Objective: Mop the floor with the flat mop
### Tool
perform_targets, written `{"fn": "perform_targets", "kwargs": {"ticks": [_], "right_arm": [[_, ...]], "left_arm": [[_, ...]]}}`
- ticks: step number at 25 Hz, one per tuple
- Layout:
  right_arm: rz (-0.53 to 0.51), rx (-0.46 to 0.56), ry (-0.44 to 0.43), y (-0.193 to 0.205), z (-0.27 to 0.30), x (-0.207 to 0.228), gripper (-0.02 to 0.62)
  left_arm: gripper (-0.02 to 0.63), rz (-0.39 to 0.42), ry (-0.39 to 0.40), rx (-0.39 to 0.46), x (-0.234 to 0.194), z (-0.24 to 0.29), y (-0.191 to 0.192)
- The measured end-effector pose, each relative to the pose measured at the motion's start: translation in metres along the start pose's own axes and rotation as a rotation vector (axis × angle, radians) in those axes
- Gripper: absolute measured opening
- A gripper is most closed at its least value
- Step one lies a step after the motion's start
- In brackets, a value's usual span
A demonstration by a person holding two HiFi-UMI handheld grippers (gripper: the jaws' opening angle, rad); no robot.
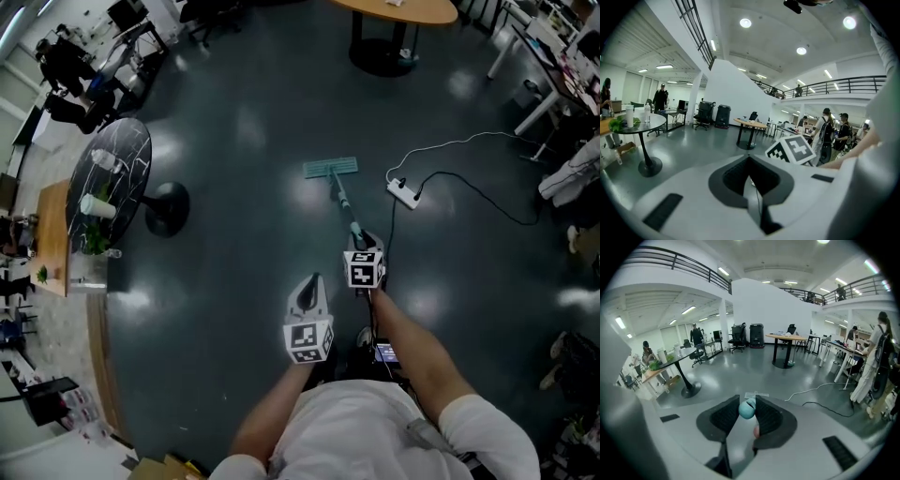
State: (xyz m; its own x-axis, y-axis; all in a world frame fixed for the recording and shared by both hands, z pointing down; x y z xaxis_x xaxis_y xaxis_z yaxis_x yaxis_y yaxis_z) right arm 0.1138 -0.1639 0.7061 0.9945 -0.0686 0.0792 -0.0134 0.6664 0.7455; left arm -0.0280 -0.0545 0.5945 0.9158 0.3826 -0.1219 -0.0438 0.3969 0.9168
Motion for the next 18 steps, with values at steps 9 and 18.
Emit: {"fn": "perform_targets", "kwargs": {"ticks": [9,18], "right_arm": [[-0.003,-0.045,0.038,-0.023,0.073,0.010,0.110],[-0.039,-0.045,0.052,-0.023,0.101,0.015,0.109]], "left_arm": [[0.005,-0.012,-0.021,-0.017,-0.019,0.009,0.000],[0.005,-0.006,-0.029,-0.035,-0.022,-0.007,0.014]]}}
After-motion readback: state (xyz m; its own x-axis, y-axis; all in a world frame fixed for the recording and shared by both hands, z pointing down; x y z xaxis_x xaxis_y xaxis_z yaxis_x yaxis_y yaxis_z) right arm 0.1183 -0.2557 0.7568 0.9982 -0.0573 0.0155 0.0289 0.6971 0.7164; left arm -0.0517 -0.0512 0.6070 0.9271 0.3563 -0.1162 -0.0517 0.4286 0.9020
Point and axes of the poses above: the fingertips, and each gripper's own axes: z forward along the fingers, x to its right, y out of its underside, the point moved 3 cm from there along -z, backward along the fingers, and after that the axes turned 4 degrees about z, right-handed, at the moved point
